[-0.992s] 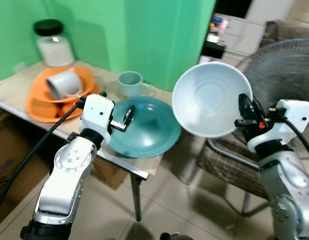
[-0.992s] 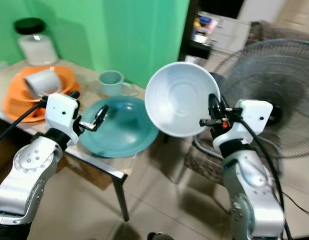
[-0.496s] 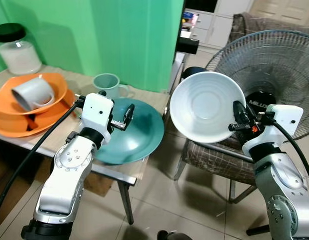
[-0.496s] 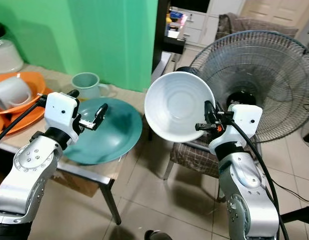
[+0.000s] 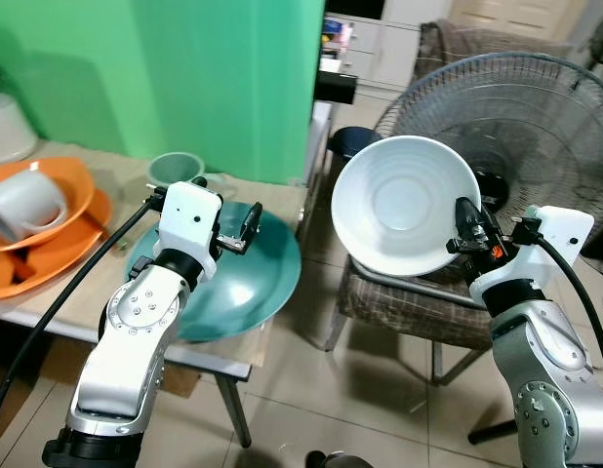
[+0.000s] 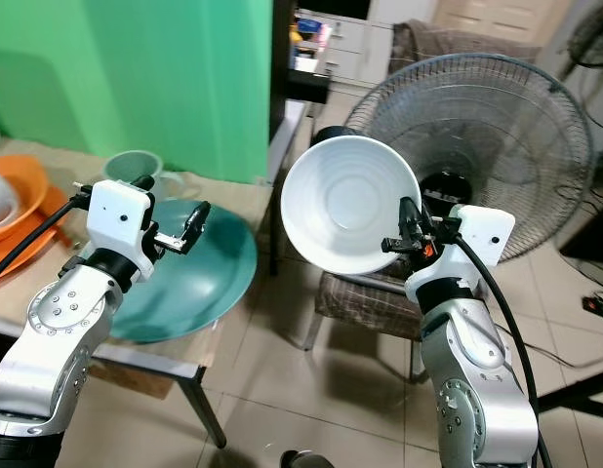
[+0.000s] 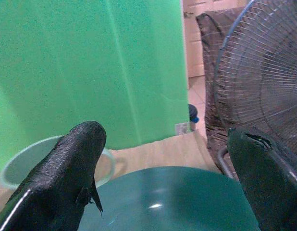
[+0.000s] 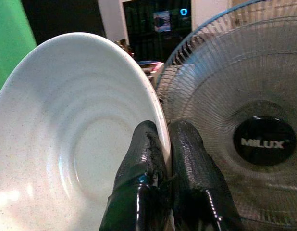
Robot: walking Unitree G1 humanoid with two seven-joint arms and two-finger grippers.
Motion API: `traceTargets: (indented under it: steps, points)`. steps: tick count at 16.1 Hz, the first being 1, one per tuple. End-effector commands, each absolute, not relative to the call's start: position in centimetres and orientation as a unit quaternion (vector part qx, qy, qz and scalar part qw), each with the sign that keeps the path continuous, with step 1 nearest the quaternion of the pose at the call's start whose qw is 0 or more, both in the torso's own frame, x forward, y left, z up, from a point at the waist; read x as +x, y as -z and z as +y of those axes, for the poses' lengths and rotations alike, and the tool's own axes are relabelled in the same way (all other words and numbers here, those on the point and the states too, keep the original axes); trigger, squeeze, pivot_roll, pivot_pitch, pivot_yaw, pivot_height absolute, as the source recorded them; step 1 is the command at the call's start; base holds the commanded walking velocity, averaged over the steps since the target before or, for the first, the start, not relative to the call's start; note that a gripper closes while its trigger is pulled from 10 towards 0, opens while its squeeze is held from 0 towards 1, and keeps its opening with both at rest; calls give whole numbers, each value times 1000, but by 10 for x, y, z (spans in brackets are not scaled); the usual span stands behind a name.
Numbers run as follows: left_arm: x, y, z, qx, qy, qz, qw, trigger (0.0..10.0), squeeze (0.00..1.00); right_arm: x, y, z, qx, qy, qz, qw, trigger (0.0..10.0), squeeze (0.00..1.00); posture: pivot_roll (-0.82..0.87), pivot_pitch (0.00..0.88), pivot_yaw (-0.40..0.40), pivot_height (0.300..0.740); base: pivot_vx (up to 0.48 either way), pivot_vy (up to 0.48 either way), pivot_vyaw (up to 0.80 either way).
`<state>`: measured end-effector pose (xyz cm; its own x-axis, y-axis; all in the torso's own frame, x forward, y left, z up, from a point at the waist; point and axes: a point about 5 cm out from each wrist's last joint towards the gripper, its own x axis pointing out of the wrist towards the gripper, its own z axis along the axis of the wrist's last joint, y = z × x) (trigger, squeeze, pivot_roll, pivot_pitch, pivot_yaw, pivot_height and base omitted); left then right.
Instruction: Setting the table
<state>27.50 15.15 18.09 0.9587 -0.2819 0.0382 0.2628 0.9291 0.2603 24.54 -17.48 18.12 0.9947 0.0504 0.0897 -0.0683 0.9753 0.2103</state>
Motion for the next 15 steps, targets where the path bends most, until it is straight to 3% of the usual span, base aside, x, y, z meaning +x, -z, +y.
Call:
traceTargets:
  steps: [1,11,15]
  points:
    - [277,-182,149,132,144,-39,980,10000,0,243,-185,-177,107,-21,-50,993,10000,0,60,0,-32,740,0,0,-800]
    - [281,-181,151,108,127,-35,985,10000,0,239,-184,-175,101,-26,-48,993,10000,0,47,0,-24,740,0,0,-791]
    - [279,-181,153,112,117,-39,986,10000,0,240,-183,-172,92,-42,-41,994,10000,0,57,0,-42,740,0,0,-430]
